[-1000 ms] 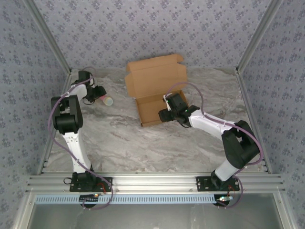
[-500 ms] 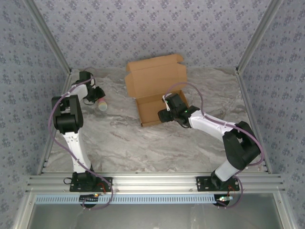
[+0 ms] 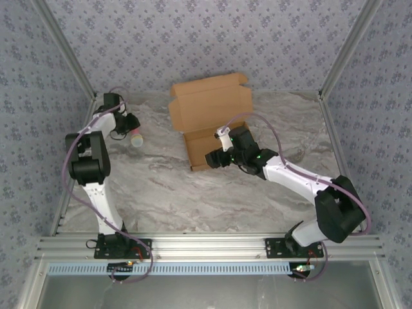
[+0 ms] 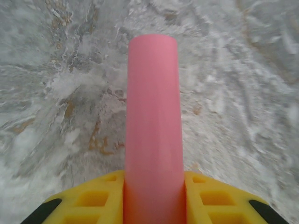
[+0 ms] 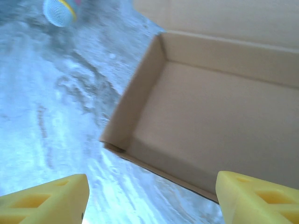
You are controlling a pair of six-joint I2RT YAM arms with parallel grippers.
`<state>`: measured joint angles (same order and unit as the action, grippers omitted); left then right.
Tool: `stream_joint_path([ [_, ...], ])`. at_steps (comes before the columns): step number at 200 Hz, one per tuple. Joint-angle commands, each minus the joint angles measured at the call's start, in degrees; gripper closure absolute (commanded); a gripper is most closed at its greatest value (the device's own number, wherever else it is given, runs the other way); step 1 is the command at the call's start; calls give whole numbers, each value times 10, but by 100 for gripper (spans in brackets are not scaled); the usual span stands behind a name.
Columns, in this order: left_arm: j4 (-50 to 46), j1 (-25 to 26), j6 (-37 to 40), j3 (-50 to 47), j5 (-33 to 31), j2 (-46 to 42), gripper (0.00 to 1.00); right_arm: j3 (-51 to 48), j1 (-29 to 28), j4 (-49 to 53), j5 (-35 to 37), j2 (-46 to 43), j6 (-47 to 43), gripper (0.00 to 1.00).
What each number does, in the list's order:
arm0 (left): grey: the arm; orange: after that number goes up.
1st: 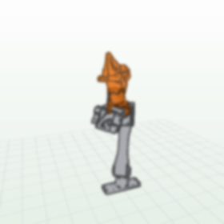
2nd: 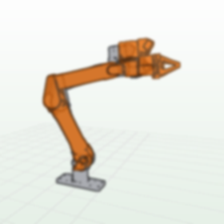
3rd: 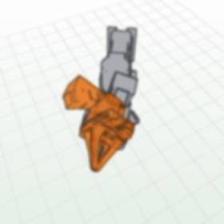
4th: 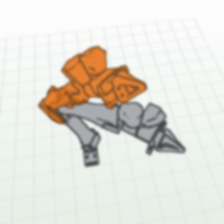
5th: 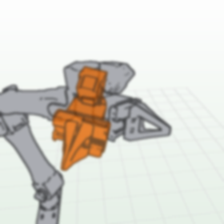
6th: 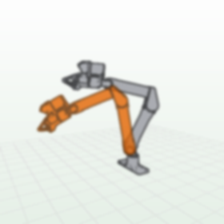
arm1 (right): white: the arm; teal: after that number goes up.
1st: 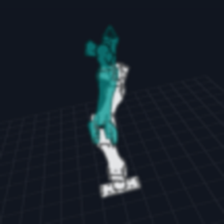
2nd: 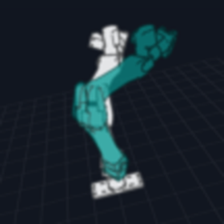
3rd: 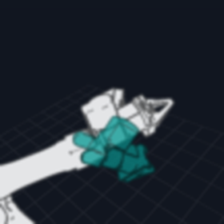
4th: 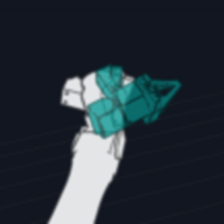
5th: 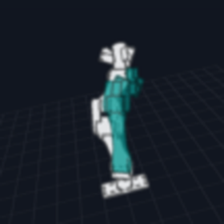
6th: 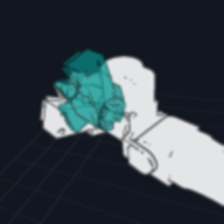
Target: Fold the paper box
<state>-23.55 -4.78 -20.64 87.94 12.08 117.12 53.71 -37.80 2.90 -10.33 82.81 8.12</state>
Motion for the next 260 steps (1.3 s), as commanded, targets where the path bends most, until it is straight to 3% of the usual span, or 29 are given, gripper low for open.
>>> stream_joint_path([
  [1, 32, 1, -2, -37, 27, -91, 81, -5, -2, -46, -86, -13, -13, 26],
  [19, 52, 5, -8, -77, 37, -145, 81, -4, 0, -54, -103, -17, -6, 26],
  [58, 89, 57, 39, -153, 23, -266, 82, 3, 37, 4, -62, -46, 34, 26],
  [90, 146, 130, 104, -198, 17, -336, 82, -18, 91, 47, -68, -90, 67, 26],
  [109, 163, 200, 179, -197, 14, -339, 81, -41, 117, 64, -68, -116, 81, 27],
  [159, 98, 328, 333, -70, 2, -204, 81, -104, 146, 79, -69, -179, 109, 27],
  [212, -49, 405, 439, 130, -21, -15, 80, -159, 174, 116, -24, -275, 107, 27],
  [260, -193, 442, 472, 318, -55, 136, 80, -163, 187, 126, -13, -287, 103, 26],
])
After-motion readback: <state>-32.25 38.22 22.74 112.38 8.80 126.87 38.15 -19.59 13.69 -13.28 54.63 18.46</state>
